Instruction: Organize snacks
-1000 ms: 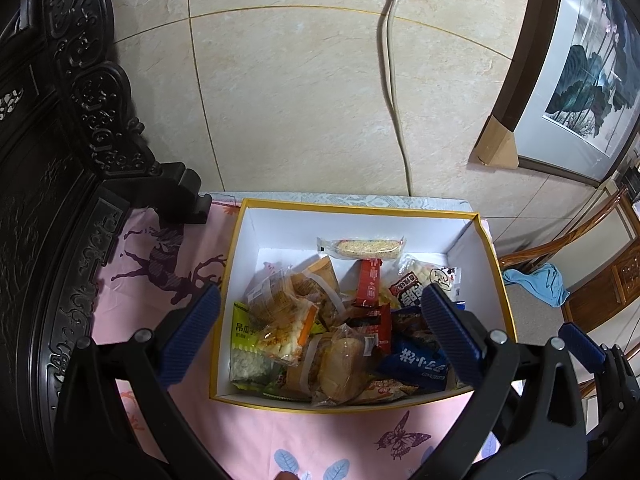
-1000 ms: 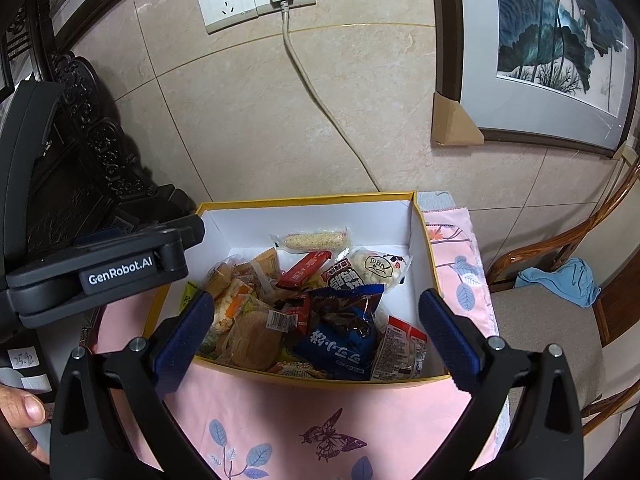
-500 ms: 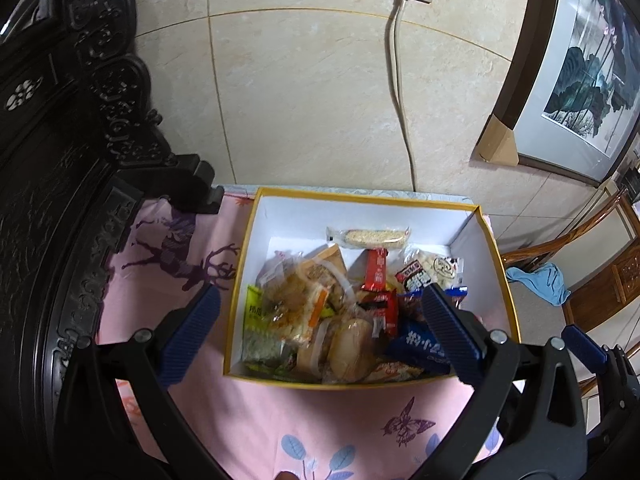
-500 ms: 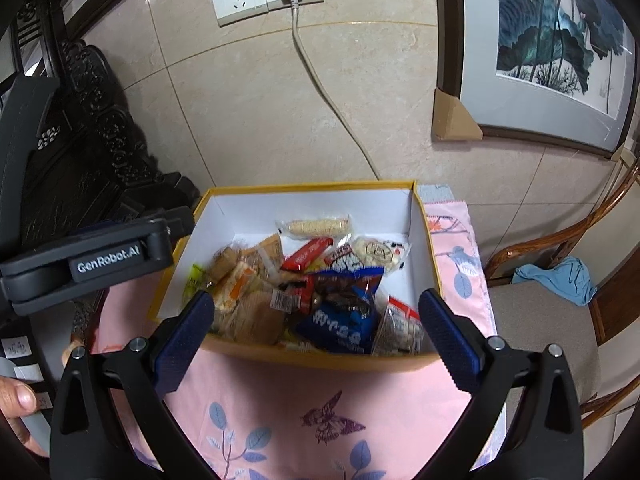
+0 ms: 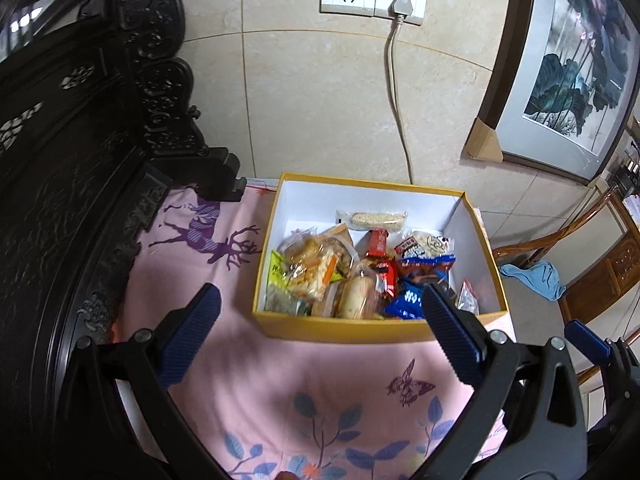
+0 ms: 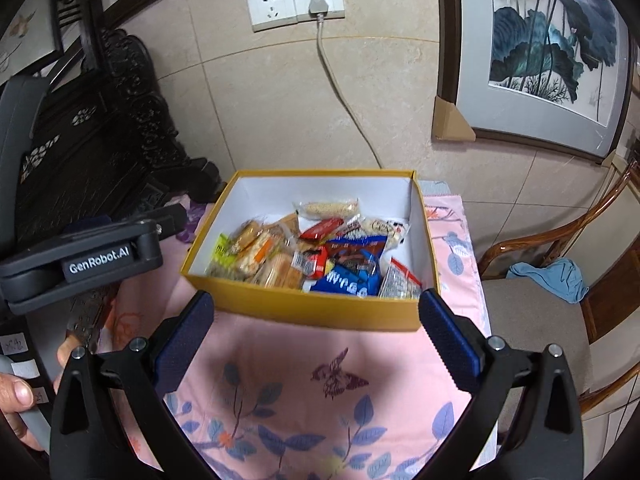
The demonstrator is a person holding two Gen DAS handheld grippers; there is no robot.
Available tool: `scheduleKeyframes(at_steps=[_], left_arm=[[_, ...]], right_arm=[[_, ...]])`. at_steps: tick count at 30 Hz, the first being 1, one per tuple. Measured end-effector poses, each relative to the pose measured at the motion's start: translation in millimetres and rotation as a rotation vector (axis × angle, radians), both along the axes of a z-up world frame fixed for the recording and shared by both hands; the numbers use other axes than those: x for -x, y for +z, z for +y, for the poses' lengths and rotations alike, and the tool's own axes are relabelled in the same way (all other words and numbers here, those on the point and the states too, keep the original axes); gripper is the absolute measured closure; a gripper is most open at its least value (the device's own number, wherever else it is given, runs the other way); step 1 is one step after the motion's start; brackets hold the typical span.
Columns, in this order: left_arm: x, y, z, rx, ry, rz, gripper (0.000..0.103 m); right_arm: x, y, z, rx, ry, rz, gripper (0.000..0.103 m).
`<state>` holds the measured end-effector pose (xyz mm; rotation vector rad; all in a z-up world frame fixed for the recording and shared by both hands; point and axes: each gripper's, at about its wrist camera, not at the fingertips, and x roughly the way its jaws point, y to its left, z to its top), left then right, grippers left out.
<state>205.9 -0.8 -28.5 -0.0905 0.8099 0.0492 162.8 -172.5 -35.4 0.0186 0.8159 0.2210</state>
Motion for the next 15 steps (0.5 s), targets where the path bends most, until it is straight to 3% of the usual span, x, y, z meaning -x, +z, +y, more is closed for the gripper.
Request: scheduleKeyframes(at_steps=[4, 8, 11, 15], left_arm=[[20, -6, 0, -0.021, 0.004, 0.002, 0.002], [40, -24, 4, -0.042, 0.005, 0.030, 0.002], [58, -57, 8, -0.055, 0.003, 0.089, 0.002], [84, -125, 14, -0.063, 0.010, 0.223, 0.002]], right_arm=[[16, -10, 1, 0.004, 0.007, 0.030, 0.001], [29, -40, -4, 0.016, 0.023, 0.102, 0.001], [44, -85, -13, 0.025, 0.034, 0.194, 0.001], [64, -148, -28, 0.024, -0.004, 0.296, 0.001]])
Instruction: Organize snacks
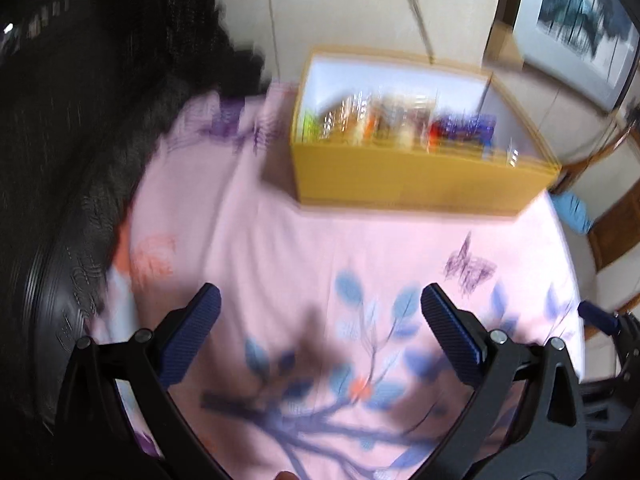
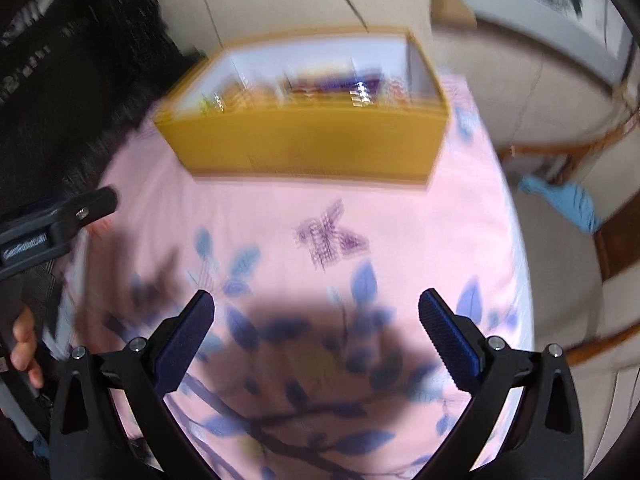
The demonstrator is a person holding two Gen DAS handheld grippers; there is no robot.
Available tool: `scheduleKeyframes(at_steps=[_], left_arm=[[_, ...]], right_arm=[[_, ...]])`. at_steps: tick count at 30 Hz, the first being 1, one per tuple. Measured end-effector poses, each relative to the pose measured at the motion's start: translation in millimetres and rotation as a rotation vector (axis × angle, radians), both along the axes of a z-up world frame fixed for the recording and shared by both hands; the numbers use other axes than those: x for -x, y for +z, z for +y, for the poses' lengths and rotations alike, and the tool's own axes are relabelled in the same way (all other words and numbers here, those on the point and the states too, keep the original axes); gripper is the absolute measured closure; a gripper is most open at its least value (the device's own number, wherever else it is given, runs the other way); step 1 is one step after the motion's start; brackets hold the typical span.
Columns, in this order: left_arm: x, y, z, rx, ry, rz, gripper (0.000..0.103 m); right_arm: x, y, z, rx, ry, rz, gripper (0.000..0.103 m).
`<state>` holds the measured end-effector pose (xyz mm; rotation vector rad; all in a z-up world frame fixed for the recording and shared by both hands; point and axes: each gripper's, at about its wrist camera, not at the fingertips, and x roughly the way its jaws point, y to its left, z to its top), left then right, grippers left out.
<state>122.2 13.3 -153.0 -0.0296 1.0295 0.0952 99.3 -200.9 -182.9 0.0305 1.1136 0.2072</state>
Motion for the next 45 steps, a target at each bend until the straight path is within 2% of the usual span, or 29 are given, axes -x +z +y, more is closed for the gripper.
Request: scheduleKeyframes(at_steps=[3, 7, 14, 27, 38, 45], left_arm=[[13, -33, -3, -0.011, -0.011, 0.071, 0.002], [25, -43, -9, -0.019, -0.035, 0.079, 0.002], [25, -36, -15, -0.019, -0.050, 0.050, 0.002], [2, -2, -12, -0.008, -0.043, -0.022, 0.002], [-23, 16, -13, 0.000, -0.046, -0.059, 0.002], [-55, 36, -11, -0.003, -0.035, -0.098, 0.002]], right_arm=[[8, -21, -7, -0.023, -0.035, 0.041, 0.001], [16, -20, -4, -0.012, -0.043, 0.020, 0.001], [16, -1, 0, -0.010, -0.044, -0.033, 0.001], [-9, 48, 17, 0.014, -0.015, -0.132, 0.001], [-32, 63, 23, 0.023, -0.009, -0.157, 0.001], [-56, 76, 29, 0.038, -0.003, -0.177, 0.001]])
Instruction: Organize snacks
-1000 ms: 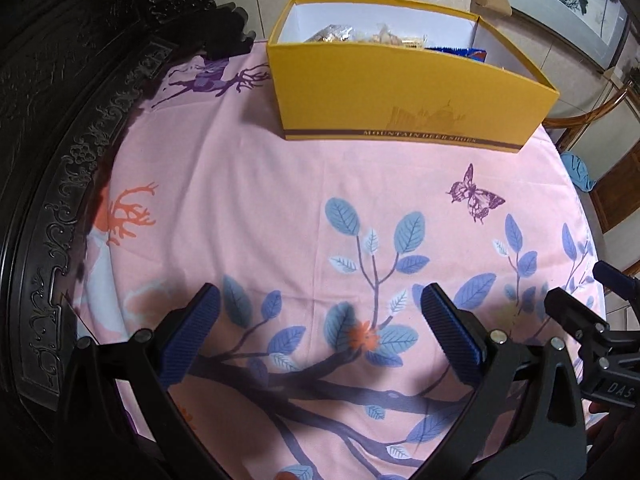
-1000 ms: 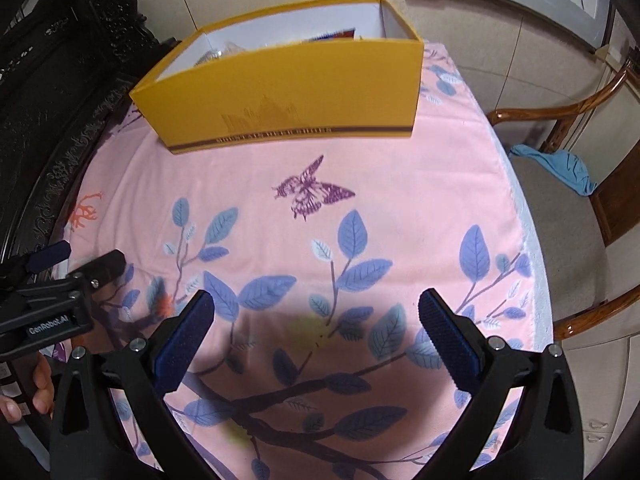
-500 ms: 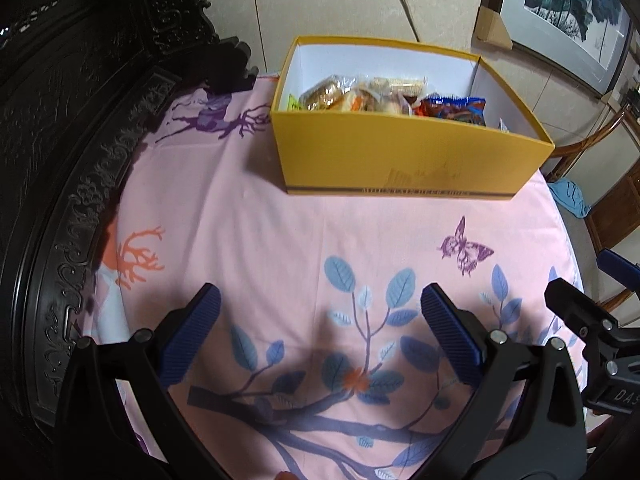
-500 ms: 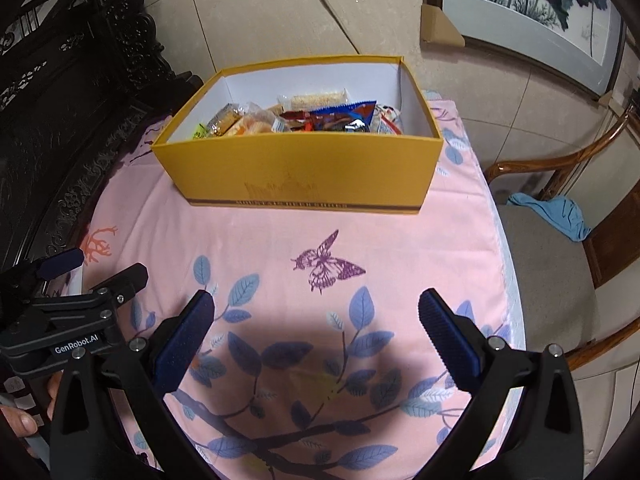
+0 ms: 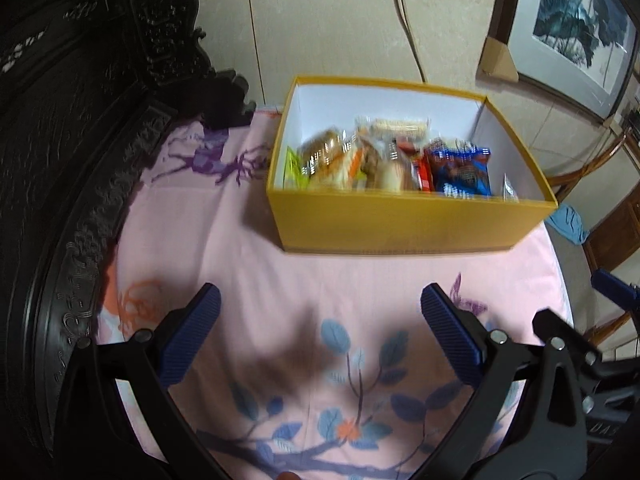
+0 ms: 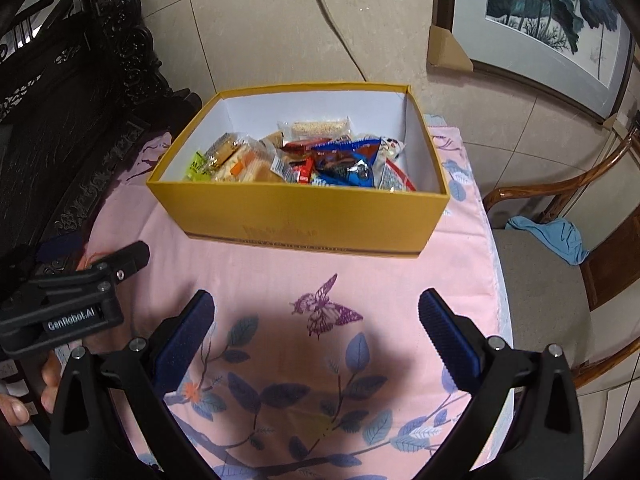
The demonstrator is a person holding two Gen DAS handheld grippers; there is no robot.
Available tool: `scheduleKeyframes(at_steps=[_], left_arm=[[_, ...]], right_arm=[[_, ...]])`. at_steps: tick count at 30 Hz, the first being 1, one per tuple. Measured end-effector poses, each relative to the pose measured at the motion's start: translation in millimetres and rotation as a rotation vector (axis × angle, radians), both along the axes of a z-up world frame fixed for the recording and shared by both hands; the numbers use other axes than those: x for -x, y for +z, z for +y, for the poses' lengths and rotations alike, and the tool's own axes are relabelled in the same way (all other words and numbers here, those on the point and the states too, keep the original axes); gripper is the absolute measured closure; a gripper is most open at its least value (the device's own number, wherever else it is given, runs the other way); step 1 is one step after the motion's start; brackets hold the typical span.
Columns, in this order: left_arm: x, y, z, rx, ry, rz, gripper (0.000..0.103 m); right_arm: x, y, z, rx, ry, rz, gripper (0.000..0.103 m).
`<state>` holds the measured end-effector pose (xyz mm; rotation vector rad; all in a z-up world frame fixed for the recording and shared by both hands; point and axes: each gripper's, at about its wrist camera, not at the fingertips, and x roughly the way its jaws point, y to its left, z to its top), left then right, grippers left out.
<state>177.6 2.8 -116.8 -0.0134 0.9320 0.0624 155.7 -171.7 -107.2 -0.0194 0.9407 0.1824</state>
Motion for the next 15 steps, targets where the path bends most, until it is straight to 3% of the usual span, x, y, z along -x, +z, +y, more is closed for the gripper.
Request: scheduleKeyframes(at_steps=[5, 15], left_arm=[[-28, 19, -1, -0.057, 0.005, -0.038, 0.002], [-66, 40, -4, -0.064, -0.006, -0.086, 0.002]], right_arm=[[-21, 13, 8, 0.019, 0.006, -0.024, 0.001], [-52, 29, 16, 0.031, 0.024, -0.055, 0.001]])
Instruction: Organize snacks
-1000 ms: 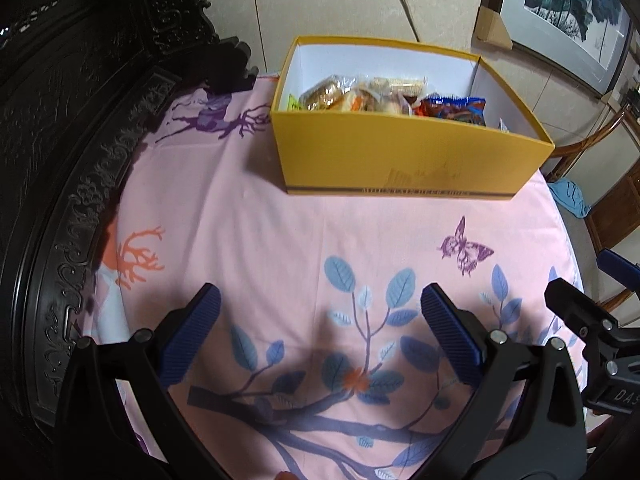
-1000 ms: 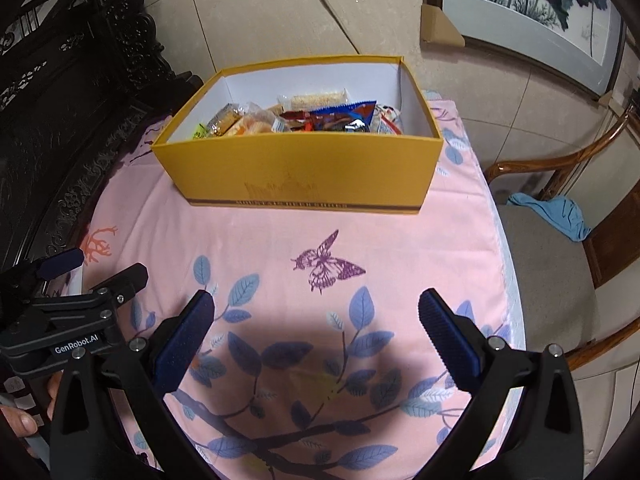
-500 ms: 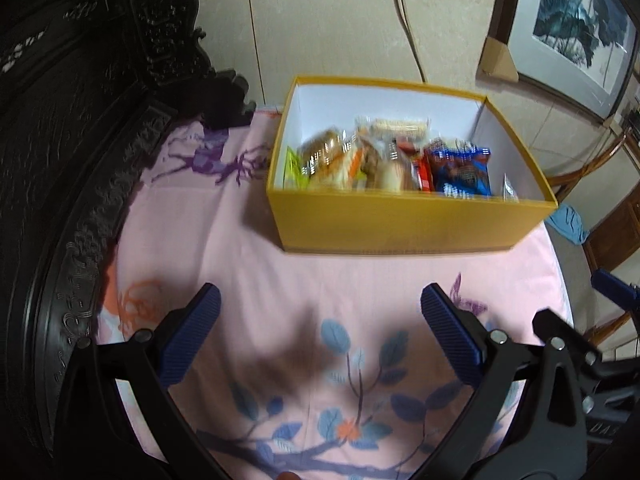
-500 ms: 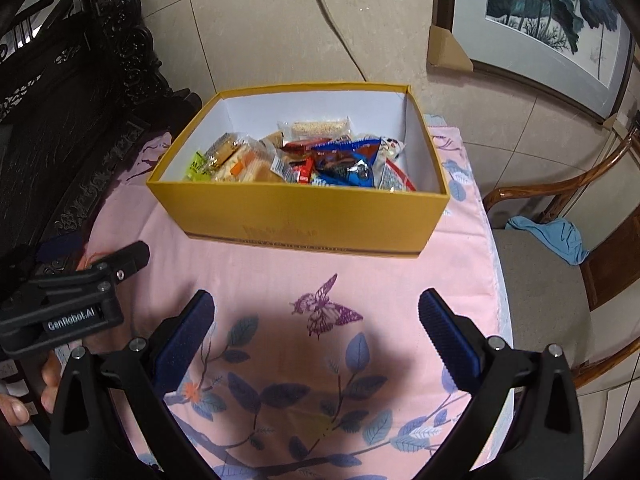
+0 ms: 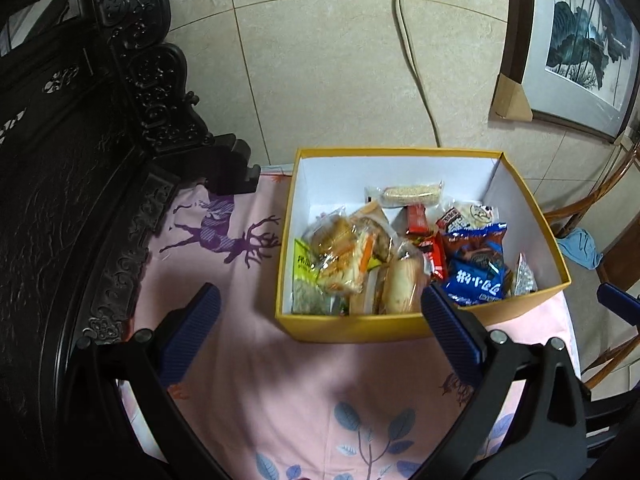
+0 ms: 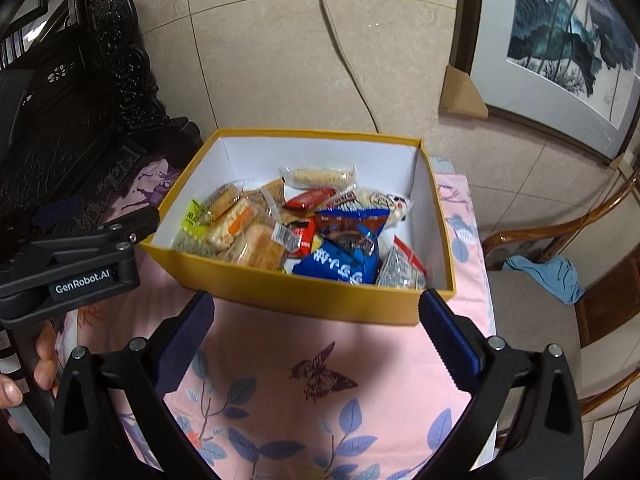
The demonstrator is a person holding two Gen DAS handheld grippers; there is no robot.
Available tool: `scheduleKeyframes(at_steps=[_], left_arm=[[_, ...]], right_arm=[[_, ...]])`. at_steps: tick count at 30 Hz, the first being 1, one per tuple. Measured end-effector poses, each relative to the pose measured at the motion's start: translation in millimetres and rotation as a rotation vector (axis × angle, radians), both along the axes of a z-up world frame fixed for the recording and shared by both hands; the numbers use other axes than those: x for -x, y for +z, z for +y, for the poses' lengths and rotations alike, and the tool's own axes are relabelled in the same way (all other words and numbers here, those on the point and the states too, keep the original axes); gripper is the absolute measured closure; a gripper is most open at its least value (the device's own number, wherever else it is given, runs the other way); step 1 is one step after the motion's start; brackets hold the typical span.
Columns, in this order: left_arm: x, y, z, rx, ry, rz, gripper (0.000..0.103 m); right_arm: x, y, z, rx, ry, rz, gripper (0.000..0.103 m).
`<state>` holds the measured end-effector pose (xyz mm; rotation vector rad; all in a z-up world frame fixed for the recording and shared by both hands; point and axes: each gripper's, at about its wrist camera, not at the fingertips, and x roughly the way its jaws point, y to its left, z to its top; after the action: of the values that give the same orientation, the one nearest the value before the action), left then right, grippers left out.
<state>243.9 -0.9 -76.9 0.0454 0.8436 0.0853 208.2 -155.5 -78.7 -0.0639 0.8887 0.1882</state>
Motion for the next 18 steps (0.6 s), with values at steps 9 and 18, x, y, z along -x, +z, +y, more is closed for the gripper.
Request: scheduleKeyframes(at_steps=[9, 18], left_arm=[[-8, 2, -3, 0.015, -0.005, -0.022, 0.002], [-12, 7, 5, 0.039, 0.027, -0.028, 0.002]], right_arm=[[-12, 4, 2, -0.002, 0.000, -0.009, 0.001], [-15, 10, 3, -0.002, -0.008, -0.018, 0.001]])
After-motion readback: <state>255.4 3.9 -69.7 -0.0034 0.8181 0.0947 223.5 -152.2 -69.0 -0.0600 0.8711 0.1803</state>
